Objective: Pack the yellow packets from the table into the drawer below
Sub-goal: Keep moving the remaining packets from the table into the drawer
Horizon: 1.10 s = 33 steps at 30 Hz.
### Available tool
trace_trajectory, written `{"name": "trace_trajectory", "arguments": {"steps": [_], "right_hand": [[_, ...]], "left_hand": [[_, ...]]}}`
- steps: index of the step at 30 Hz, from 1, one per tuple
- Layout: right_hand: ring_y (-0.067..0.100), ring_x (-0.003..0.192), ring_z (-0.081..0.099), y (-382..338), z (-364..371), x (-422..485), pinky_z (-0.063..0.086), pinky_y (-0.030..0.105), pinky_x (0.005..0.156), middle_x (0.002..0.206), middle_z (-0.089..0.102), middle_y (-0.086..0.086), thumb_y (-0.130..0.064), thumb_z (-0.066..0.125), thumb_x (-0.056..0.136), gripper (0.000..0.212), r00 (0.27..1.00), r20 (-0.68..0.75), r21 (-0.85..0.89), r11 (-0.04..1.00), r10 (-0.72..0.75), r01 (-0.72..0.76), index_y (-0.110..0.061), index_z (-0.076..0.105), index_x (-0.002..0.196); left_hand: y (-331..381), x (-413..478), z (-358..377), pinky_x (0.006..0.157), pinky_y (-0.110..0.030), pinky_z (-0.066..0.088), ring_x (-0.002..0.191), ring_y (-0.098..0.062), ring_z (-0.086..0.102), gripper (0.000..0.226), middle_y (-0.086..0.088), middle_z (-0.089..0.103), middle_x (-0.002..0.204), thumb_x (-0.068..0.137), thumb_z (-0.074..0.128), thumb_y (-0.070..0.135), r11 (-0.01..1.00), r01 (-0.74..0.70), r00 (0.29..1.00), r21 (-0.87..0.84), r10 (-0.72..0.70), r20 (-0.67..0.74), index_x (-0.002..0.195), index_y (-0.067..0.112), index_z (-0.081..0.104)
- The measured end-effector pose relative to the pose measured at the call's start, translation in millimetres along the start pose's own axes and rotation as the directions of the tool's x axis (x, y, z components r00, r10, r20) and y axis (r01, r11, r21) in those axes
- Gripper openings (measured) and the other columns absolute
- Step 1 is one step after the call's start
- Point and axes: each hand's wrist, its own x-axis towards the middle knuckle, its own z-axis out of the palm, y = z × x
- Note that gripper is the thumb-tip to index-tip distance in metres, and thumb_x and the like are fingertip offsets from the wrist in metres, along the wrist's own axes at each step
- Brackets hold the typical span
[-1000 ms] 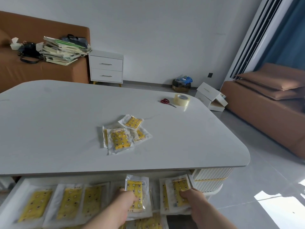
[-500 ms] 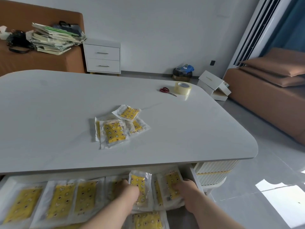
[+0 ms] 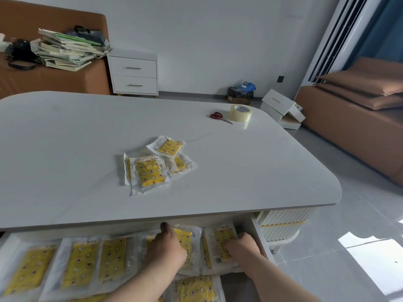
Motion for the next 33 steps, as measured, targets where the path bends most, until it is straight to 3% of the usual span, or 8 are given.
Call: {"name": "trace_trajectory", "arguments": {"steps": [7, 9, 12, 16, 23, 26, 29, 33], "right_hand": [[0.015, 0.088, 0.059, -8.0, 1.5, -8.4, 0.046, 0.022, 0.063, 0.1, 0.062, 0.0, -0.029, 0.064, 0.078, 0.045, 0.996, 0.081, -0.088, 0.996, -0.024, 0.031, -0.015, 0.051, 0.118], [0.016, 0.09, 0.06, -8.8, 3.6, -10.0, 0.048, 0.025, 0.067, 0.103, 0.062, 0.001, -0.038, 0.066, 0.071, 0.055, 0.995, 0.099, -0.145, 0.988, -0.031, 0.045, -0.012, 0.053, 0.117], [0.018, 0.092, 0.062, -3.4, 9.7, -2.7, 0.054, 0.027, 0.073, 0.105, 0.064, 0.003, -0.043, 0.064, 0.063, 0.065, 0.995, 0.093, -0.181, 0.983, -0.023, 0.04, -0.012, 0.058, 0.12], [0.027, 0.117, 0.053, -6.9, 11.2, -6.6, 0.049, 0.037, 0.098, 0.13, 0.05, 0.01, -0.025, 0.054, 0.082, 0.057, 0.996, 0.092, -0.175, 0.984, -0.008, 0.024, -0.011, 0.041, 0.136], [0.028, 0.13, 0.04, -9.3, 13.4, -8.4, 0.039, 0.038, 0.11, 0.143, 0.034, 0.015, -0.015, 0.047, 0.091, 0.058, 0.992, 0.124, -0.227, 0.973, -0.007, 0.035, -0.009, 0.027, 0.145], [0.022, 0.109, 0.054, -4.8, 7.9, -3.5, 0.05, 0.032, 0.09, 0.124, 0.051, 0.008, -0.013, 0.051, 0.091, 0.052, 0.991, 0.134, -0.125, 0.991, -0.024, 0.041, -0.008, 0.038, 0.14], [0.015, 0.092, 0.057, -0.9, -2.8, -4.6, 0.048, 0.023, 0.07, 0.099, 0.057, -0.003, -0.012, 0.058, 0.089, 0.052, 0.986, 0.141, -0.003, 0.996, -0.087, 0.088, -0.01, 0.042, 0.139], [0.016, 0.11, 0.056, 1.9, -17.0, -8.3, 0.05, 0.024, 0.088, 0.13, 0.055, -0.002, -0.02, 0.065, 0.083, 0.067, 0.938, 0.164, -0.17, 0.928, -0.305, 0.331, -0.027, 0.04, 0.144]], "left_hand": [[-5.6, -1.9, -8.3, 0.067, -0.026, 0.048, 0.088, -0.017, 0.062, 0.036, 0.002, 0.066, 0.1, 0.087, 0.052, 0.028, 0.964, -0.135, 0.991, 0.23, 0.126, 0.054, 0.121, 0.017, 0.047], [-9.7, -1.0, -10.6, 0.073, -0.027, 0.05, 0.09, -0.016, 0.062, 0.034, 0.003, 0.066, 0.102, 0.09, 0.05, 0.036, 0.932, -0.222, 0.975, 0.287, 0.213, 0.061, 0.119, 0.019, 0.053], [-17.7, 2.2, -10.2, 0.092, -0.031, 0.048, 0.112, -0.018, 0.056, 0.045, 0.0, 0.056, 0.127, 0.094, 0.047, 0.042, 0.867, -0.394, 0.918, 0.306, 0.387, 0.085, 0.133, 0.019, 0.046], [-26.4, 3.5, -8.9, 0.11, -0.034, 0.031, 0.127, -0.017, 0.036, 0.048, 0.005, 0.042, 0.139, 0.089, 0.053, 0.049, 0.776, -0.561, 0.828, 0.288, 0.524, 0.201, 0.131, 0.024, 0.051], [-29.3, 5.5, -5.8, 0.117, -0.034, 0.02, 0.138, -0.015, 0.029, 0.046, 0.008, 0.039, 0.148, 0.089, 0.059, 0.042, 0.739, -0.631, 0.775, 0.235, 0.592, 0.221, 0.132, 0.028, 0.052], [-30.1, 5.8, -6.0, 0.117, -0.032, 0.018, 0.139, -0.014, 0.029, 0.048, 0.008, 0.039, 0.149, 0.089, 0.059, 0.043, 0.745, -0.632, 0.775, 0.214, 0.597, 0.208, 0.134, 0.028, 0.052], [-31.4, 5.5, -6.9, 0.118, -0.031, 0.013, 0.142, -0.013, 0.024, 0.051, 0.009, 0.034, 0.153, 0.09, 0.057, 0.045, 0.746, -0.637, 0.771, 0.194, 0.607, 0.193, 0.138, 0.03, 0.047], [-33.7, 7.2, -10.4, 0.117, -0.029, 0.011, 0.143, -0.011, 0.021, 0.051, 0.008, 0.03, 0.155, 0.093, 0.053, 0.043, 0.747, -0.642, 0.766, 0.173, 0.62, 0.168, 0.141, 0.031, 0.044]]}}
